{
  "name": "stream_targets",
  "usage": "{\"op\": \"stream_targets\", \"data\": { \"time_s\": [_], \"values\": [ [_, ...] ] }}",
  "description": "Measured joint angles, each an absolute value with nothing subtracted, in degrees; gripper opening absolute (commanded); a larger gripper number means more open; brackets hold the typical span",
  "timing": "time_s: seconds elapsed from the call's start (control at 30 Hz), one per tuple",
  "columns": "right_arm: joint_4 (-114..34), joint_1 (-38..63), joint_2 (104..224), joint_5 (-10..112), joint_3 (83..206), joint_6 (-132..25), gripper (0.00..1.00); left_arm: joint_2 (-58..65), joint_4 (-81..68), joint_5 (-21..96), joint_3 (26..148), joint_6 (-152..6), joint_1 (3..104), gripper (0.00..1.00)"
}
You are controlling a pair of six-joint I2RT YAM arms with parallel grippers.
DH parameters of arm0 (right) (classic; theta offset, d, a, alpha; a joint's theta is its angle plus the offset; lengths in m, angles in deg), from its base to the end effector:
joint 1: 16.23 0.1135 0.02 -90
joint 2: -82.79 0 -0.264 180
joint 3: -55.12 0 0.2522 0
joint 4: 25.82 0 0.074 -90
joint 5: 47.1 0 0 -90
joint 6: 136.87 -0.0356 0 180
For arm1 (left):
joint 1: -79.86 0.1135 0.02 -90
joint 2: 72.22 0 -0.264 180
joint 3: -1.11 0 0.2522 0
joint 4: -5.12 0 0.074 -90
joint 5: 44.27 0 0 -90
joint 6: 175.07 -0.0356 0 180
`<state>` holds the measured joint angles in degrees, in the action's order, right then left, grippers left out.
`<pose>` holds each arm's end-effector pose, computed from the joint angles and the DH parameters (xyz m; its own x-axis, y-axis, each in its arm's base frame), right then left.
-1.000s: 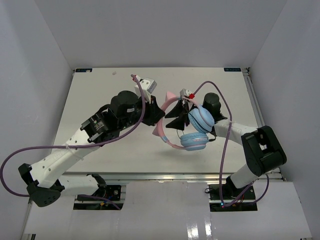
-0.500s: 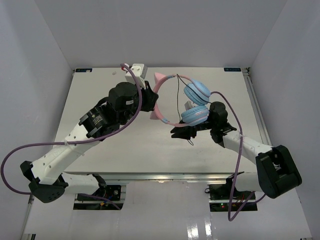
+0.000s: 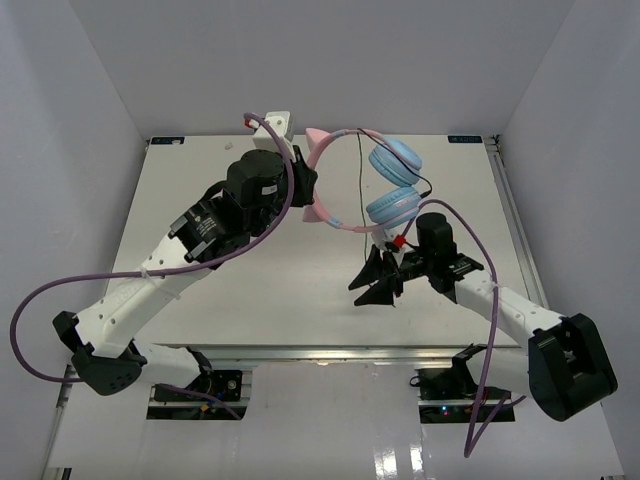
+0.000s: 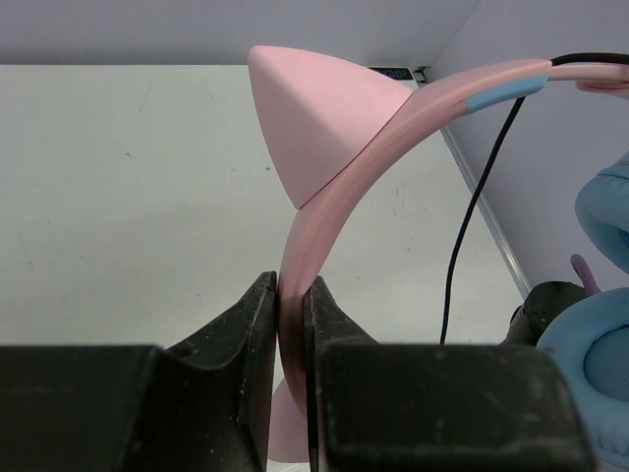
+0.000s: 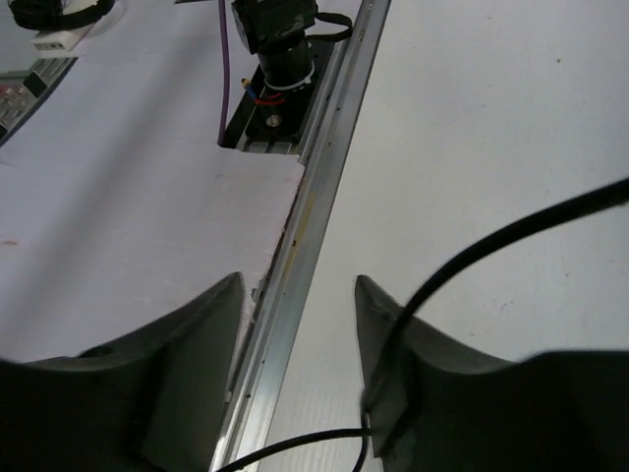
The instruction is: Wrap the headphones
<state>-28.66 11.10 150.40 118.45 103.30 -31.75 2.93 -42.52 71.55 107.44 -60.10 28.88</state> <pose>0.1920 0.1380 0.2423 -0.0875 -0.1185 -0.9891 -0.9670 -0.2286 0.1129 0.1819 -0.1999 0.4692 -0.3459 -0.1767 -0.9215 0.3203 0.9009 -0.2930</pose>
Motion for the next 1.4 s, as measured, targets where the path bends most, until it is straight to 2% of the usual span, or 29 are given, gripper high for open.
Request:
{"op": "stream_targets", "data": {
  "time_s": [0.1,0.17,0.33,0.67,1.0,1.4],
  "values": [
    [-31.9,11.2,149.7,117.6,103.4,-29.4,0.23,2.9,-42.2,72.0,107.2,-59.7,29.3,0.00],
    [-33.0,11.2,149.0,116.7,103.5,-28.5,0.16,2.9,-41.6,72.7,106.8,-59.1,29.6,0.00],
    [-36.3,11.2,146.6,112.1,104.3,-27.1,0.08,2.0,-39.0,75.8,103.6,-56.6,30.6,0.00],
    [-49.6,13.5,144.6,89.9,112.9,-22.0,0.08,1.8,-30.4,84.9,95.1,-50.0,33.3,0.00],
    [-63.9,20.0,144.7,64.6,121.6,-12.6,0.08,8.9,-25.0,87.9,91.5,-45.9,37.2,0.00],
    [-69.1,24.8,149.3,56.5,122.5,-8.3,0.08,13.8,-24.8,85.3,90.7,-38.4,38.1,0.00]
  ]
}}
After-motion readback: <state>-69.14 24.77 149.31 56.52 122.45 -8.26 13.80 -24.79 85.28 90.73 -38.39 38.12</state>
